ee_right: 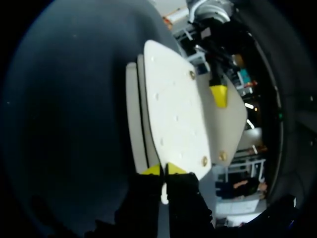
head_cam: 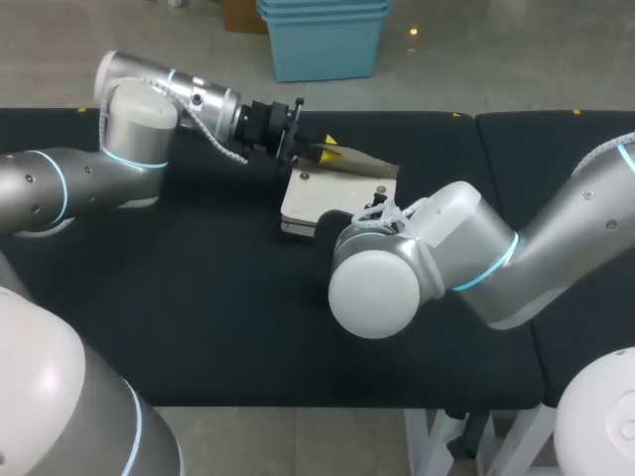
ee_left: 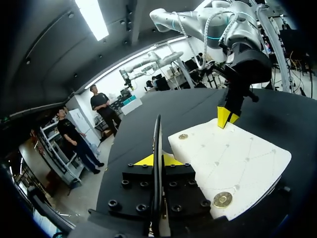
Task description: Pick up the bag, open it, inspect its contents, close it, and place it on the opposite side
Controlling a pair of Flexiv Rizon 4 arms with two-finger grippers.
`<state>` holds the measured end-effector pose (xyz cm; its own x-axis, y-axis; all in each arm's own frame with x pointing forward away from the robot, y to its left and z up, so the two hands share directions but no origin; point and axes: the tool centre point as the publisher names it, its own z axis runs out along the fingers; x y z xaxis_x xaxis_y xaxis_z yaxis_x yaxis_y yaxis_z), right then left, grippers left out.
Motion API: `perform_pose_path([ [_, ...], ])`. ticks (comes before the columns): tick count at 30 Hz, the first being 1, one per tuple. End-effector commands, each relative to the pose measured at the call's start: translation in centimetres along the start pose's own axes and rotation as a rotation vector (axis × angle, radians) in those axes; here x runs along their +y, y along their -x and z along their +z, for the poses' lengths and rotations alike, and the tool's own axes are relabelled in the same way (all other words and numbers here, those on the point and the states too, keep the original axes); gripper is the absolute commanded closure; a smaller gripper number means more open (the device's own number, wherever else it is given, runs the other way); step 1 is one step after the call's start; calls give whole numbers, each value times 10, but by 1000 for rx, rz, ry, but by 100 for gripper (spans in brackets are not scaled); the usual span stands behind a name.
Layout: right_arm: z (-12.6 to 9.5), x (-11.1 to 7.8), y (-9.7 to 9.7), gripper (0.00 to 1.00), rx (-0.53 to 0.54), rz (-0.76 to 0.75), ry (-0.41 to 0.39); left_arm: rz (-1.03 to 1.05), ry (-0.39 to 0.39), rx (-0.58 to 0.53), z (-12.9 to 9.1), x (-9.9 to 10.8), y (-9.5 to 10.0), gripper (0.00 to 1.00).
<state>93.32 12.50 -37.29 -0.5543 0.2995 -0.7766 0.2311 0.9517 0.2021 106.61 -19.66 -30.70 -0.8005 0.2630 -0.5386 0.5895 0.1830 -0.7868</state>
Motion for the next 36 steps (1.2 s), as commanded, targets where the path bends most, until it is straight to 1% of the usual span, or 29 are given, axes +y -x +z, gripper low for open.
perform_pose_path([
  [1, 1, -4, -5, 100, -44, 1, 77, 69, 4, -50, 2, -2, -19, 100],
  [3, 1, -4, -5, 100, -44, 1, 77, 110, 10, -52, 3, -2, -23, 100],
  [4, 1, -4, -5, 100, -44, 1, 77, 112, -5, -50, 4, -3, -25, 100],
  [9, 1, -4, -5, 100, -44, 1, 77, 169, -24, -53, 1, -5, -31, 100],
  [11, 1, -4, -5, 100, -44, 1, 77, 183, -42, -47, 0, -5, -35, 100],
  [20, 1, -4, -5, 100, -44, 1, 77, 271, -89, -26, 1, 2, -56, 100],
  [24, 1, -4, -5, 100, -44, 1, 77, 302, -84, -13, 4, 6, -64, 100],
  [31, 1, -4, -5, 100, -44, 1, 77, 316, -82, -25, 4, 9, -65, 100],
  [33, 1, -4, -5, 100, -44, 1, 77, 314, -69, -36, 2, 8, -64, 58],
  [34, 1, -4, -5, 100, -44, 1, 77, 313, -69, -40, 1, 7, -63, 51],
  [35, 1, -4, -5, 100, -44, 1, 77, 307, -71, -55, -2, 5, -60, 28],
  [36, 1, -4, -5, 100, -44, 1, 77, 306, -70, -62, -4, 2, -59, 10],
])
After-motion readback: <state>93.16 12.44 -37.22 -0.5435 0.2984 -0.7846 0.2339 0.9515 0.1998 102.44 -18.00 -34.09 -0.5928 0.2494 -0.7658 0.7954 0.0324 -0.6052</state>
